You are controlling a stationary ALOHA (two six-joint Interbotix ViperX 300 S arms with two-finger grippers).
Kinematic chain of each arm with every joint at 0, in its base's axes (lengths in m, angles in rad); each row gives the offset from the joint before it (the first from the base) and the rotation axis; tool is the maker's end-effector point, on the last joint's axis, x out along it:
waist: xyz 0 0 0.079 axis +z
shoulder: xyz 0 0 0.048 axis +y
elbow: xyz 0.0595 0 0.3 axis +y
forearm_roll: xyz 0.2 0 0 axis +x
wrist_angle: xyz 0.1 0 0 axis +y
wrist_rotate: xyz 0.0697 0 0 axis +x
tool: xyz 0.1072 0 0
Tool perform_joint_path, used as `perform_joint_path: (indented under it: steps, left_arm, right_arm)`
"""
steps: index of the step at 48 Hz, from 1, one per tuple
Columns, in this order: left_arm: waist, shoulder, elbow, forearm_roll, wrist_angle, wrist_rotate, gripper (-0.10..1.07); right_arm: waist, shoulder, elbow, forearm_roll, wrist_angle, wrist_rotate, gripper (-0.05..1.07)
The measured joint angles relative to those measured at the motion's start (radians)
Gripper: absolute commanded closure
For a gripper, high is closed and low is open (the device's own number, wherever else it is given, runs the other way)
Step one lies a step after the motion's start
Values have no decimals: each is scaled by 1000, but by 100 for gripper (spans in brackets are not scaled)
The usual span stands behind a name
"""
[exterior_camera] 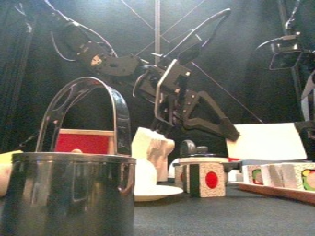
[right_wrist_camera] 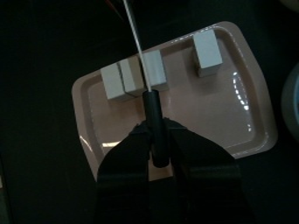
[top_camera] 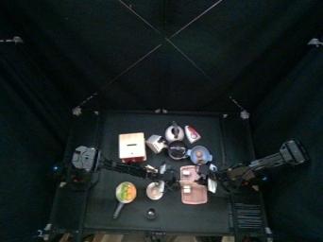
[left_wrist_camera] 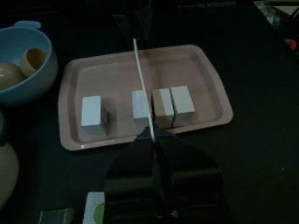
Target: Cut sushi roll
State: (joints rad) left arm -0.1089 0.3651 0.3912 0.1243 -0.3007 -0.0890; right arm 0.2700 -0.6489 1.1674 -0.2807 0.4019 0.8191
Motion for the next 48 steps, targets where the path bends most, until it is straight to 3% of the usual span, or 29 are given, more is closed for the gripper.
perform_joint_path:
  steps: [48]
  left_arm:
    - [-3, 38, -3, -12, -5, -2, 66]
  right_arm:
    - [2, 66, 0, 12, -11, 2, 65]
